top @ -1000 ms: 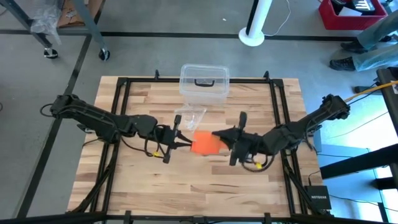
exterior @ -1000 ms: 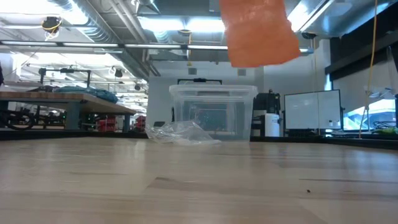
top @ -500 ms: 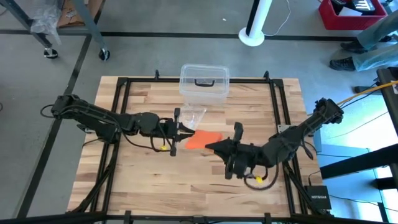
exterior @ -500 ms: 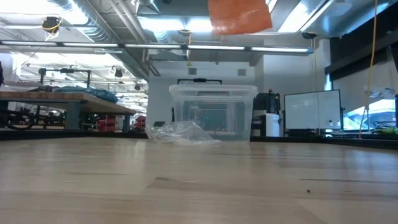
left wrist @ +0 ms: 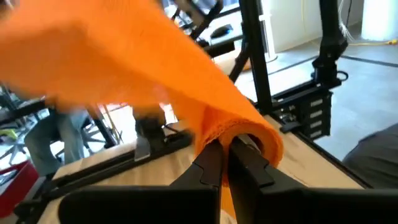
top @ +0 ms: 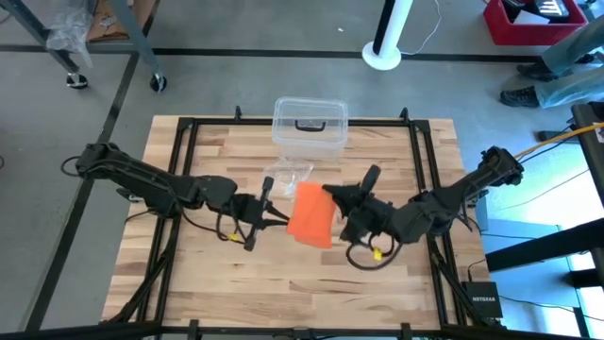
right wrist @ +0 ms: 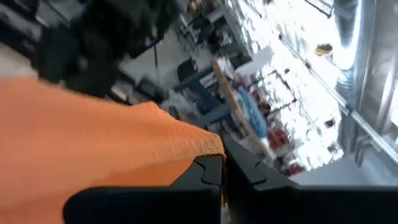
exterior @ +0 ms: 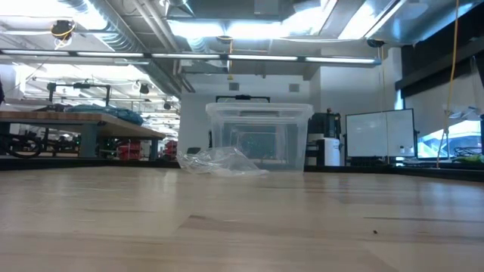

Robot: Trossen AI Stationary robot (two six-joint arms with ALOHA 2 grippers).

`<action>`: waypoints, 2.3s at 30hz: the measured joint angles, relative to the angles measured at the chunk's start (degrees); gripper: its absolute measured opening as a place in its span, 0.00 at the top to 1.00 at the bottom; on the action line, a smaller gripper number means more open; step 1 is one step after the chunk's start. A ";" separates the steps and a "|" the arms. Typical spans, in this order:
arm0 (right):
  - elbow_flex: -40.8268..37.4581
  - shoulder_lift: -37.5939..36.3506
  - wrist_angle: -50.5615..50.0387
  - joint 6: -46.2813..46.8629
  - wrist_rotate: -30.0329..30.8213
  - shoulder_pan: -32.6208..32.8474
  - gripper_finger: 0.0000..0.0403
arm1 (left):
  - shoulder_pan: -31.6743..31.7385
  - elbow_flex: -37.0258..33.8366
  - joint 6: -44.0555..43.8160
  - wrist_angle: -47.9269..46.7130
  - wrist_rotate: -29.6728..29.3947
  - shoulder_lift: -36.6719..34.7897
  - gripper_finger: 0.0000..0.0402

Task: Roll bandage
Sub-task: Roll the orange bandage

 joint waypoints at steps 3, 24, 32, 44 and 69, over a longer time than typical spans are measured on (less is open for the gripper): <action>-0.02 -1.84 -6.12 6.38 -0.12 -1.11 0.99 | -0.88 0.00 0.27 0.00 -0.01 -1.25 0.99; -0.07 -1.05 -28.46 38.02 -16.66 -9.47 0.98 | -2.84 0.00 -3.48 3.04 -1.78 -5.71 0.99; -5.62 -1.55 -23.99 42.26 -18.73 -9.49 0.98 | -5.04 0.00 -2.54 4.47 -7.02 -6.78 0.99; -35.67 -1.63 28.13 46.15 -22.36 -9.93 0.98 | -4.87 -0.02 -1.31 5.57 -15.73 -5.65 0.99; -36.92 -9.01 27.94 56.78 -33.56 -10.23 0.41 | -3.22 -0.01 -2.75 5.11 -15.75 -3.91 0.99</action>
